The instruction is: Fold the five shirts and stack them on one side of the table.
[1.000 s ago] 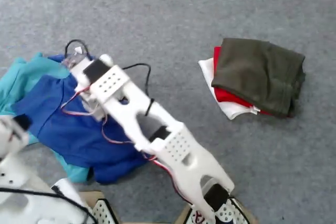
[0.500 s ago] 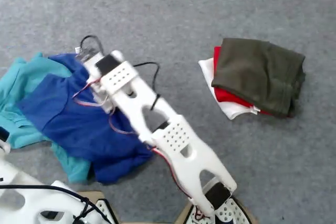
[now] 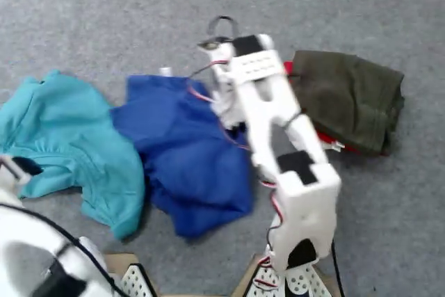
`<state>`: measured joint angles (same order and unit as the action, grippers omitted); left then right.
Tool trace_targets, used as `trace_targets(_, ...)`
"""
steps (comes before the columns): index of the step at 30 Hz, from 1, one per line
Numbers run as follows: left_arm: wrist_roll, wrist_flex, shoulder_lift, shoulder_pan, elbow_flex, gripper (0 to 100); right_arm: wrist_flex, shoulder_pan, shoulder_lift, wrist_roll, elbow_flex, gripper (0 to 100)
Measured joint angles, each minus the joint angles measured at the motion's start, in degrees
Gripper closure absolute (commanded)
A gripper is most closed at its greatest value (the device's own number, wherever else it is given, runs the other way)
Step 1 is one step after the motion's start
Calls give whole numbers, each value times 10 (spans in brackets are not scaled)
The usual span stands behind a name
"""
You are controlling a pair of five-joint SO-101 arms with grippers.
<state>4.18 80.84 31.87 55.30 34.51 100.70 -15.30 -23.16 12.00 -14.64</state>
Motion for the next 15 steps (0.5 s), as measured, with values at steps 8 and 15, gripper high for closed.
trace_targets(8, -67, 4, -185, -137, -115, 691, -25, 23, 55, 60, 122, 984)
trace_targets(15, -185, 33, -325, -272, -175, 728, -49, -29, 55, 61, 142, 984)
